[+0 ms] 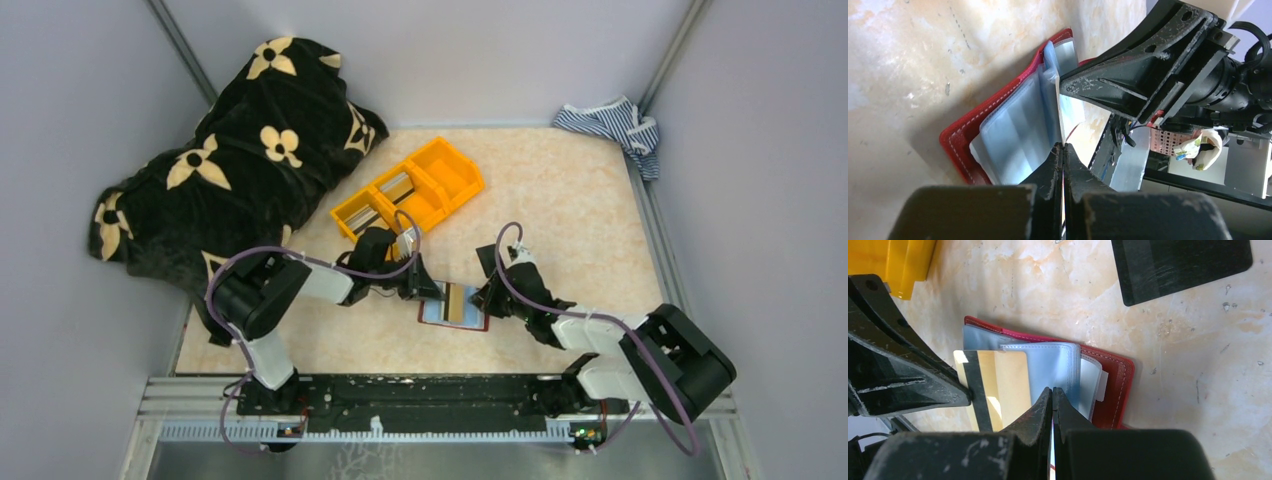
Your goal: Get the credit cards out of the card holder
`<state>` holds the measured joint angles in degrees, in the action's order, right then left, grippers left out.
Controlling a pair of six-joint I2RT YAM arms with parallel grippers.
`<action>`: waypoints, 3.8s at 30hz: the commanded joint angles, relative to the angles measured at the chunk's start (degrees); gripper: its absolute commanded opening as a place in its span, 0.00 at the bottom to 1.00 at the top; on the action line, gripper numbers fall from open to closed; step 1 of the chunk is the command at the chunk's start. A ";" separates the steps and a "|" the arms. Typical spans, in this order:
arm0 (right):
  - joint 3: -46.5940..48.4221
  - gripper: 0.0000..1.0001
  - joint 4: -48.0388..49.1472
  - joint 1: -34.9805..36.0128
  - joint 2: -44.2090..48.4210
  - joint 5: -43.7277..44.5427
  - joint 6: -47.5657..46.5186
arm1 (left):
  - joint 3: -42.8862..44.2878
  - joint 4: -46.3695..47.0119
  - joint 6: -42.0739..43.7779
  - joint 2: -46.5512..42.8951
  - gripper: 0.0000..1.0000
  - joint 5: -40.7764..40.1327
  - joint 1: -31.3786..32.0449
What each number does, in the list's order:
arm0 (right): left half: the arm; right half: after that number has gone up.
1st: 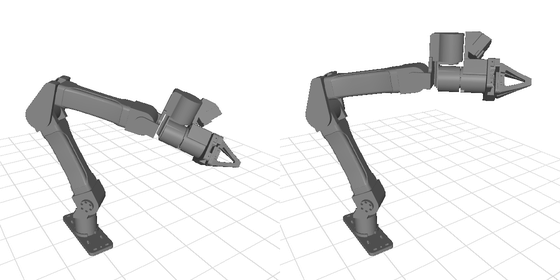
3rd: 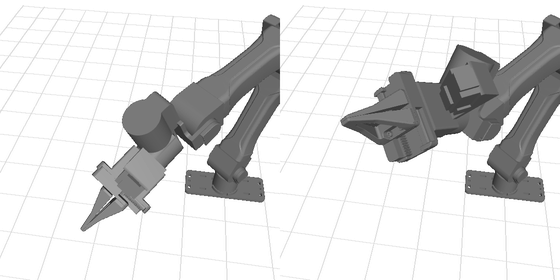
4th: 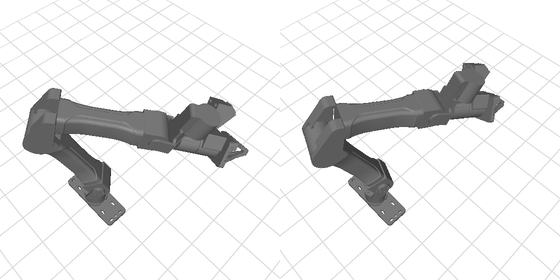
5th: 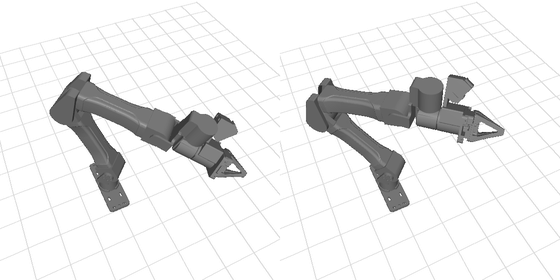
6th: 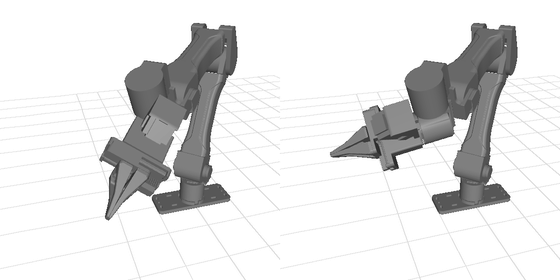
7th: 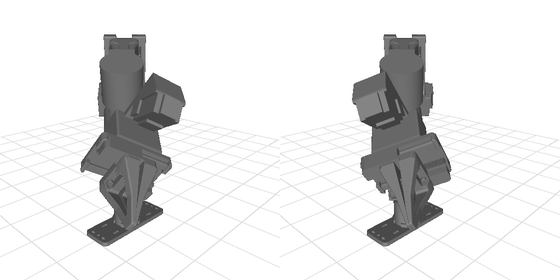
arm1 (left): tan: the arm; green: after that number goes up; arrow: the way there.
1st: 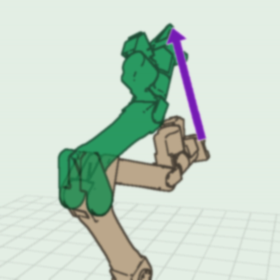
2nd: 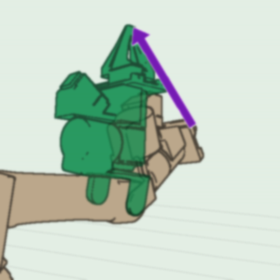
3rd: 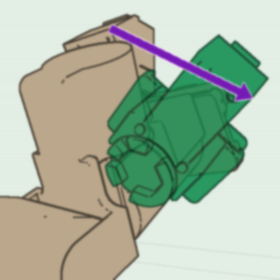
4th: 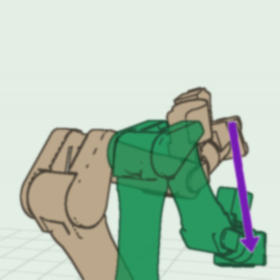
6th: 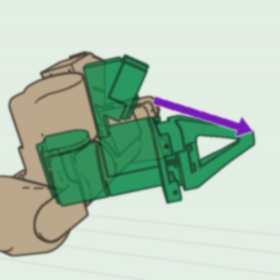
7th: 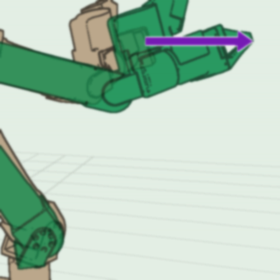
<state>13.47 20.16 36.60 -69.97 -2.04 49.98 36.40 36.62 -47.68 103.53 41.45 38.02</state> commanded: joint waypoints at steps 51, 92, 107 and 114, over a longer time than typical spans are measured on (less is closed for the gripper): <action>18.43 0.24 4.05 -7.06 2.63 -7.66 -19.41 | 53.67 -66.39 57.53 -1.68 0.00 -34.19 -7.72; 6.91 0.21 18.37 -9.17 -7.40 -11.17 -12.66 | 80.83 -87.84 81.45 21.45 0.00 -23.73 -14.65; 4.08 0.20 17.49 -10.10 -6.84 -10.58 -12.00 | 82.41 -88.86 81.88 27.73 0.00 -24.92 -14.58; 4.26 0.19 19.28 -10.13 -8.58 -11.23 -11.76 | 73.08 -87.05 80.88 21.14 0.00 -24.53 -14.49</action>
<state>17.52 35.18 27.09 -77.89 -12.99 38.09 114.21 -48.40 33.12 129.23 16.64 23.70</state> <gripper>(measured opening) 0.196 0.005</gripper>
